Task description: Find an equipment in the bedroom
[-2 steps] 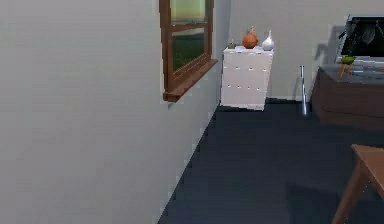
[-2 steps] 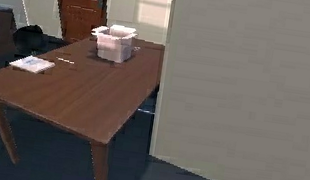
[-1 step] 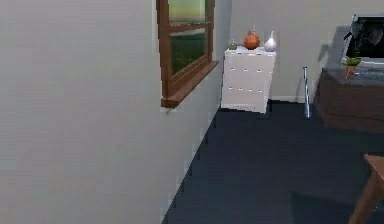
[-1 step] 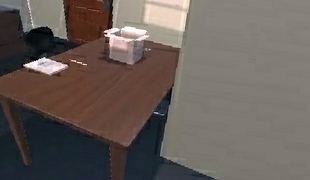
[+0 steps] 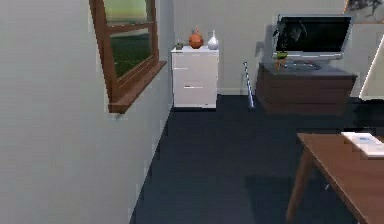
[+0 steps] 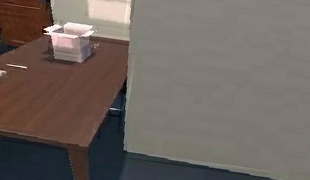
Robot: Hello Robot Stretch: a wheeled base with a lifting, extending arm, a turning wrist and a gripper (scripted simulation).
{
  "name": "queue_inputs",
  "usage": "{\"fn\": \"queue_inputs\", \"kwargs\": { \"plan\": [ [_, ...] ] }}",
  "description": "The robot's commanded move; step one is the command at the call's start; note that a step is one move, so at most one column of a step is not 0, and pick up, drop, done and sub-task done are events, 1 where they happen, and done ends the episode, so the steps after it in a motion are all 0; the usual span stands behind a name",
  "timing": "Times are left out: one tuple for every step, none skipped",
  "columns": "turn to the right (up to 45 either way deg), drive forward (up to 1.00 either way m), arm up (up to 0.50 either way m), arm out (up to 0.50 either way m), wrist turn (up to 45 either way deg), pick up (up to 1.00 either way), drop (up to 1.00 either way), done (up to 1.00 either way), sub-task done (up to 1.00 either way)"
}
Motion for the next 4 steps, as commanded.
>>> {"fn": "queue_inputs", "kwargs": {
  "plan": [
    [3.0, 0.00, 0.00, 0.00, 0.0, 0.00, 0.00, 0.00, 0.00],
    [0.0, 1.00, 0.00, 0.00, 0.0, 0.00, 0.00, 0.00, 0.00],
    [0.0, 0.50, 0.00, 0.00, 0.0, 0.00, 0.00, 0.00, 0.00],
    [12.0, 0.00, 0.00, 0.00, 0.0, 0.00, 0.00, 0.00, 0.00]
  ]
}}
